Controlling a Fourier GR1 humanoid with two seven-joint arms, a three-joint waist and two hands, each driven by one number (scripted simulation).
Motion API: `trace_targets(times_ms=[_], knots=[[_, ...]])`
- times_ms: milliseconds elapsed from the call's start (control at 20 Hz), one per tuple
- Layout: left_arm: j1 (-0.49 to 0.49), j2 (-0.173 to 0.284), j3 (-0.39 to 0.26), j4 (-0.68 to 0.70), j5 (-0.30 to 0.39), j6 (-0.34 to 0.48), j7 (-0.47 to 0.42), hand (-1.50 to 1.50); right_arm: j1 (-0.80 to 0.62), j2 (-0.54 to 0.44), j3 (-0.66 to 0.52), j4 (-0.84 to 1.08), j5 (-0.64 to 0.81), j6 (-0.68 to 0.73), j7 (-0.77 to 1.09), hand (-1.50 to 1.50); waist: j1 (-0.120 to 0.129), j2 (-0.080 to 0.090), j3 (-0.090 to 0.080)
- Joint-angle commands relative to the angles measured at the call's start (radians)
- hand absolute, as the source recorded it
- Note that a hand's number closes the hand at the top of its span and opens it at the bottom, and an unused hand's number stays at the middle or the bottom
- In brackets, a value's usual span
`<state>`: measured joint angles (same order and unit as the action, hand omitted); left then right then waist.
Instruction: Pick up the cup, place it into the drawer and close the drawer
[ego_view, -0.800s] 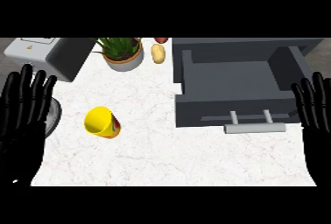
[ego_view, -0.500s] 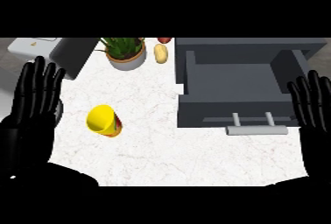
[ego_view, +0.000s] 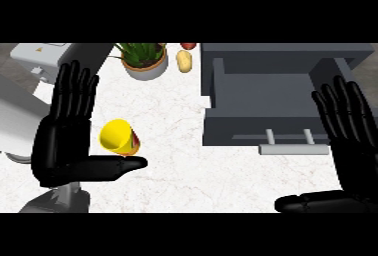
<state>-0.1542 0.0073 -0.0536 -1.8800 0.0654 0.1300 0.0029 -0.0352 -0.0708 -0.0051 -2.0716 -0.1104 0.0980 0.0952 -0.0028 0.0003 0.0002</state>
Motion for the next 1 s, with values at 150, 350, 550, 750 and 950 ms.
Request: trace_targets(times_ms=[150, 350, 550, 750, 950], knots=[[0.015, -0.007, -0.007, 0.059, 0.014, 0.003, -0.045, -1.50, 0.016, 0.031, 0.041, -0.004, 0.034, -0.007, -0.015, -1.50, 0.002, -0.001, 0.000], [-0.082, 0.012, 0.038, 0.043, 0.032, 0.031, 0.057, -1.50, -0.017, 0.017, 0.022, -0.033, 0.019, -0.018, 0.057, -1.50, 0.001, -0.001, 0.000], [-0.048, 0.003, 0.012, 0.056, 0.011, 0.036, 0.029, -1.50, -0.047, 0.035, 0.045, 0.009, 0.048, -0.033, 0.041, -1.50, 0.002, -0.001, 0.000], [-0.038, 0.005, 0.006, 0.080, -0.006, 0.057, 0.034, -1.50, -0.069, 0.015, -0.004, 0.008, 0.013, -0.022, 0.047, -1.50, 0.002, -0.001, 0.000], [0.018, 0.026, 0.044, 0.126, 0.038, 0.020, -0.043, -1.50, -0.074, 0.003, -0.011, 0.011, 0.020, -0.017, 0.051, -1.50, 0.003, -0.001, 0.000]])
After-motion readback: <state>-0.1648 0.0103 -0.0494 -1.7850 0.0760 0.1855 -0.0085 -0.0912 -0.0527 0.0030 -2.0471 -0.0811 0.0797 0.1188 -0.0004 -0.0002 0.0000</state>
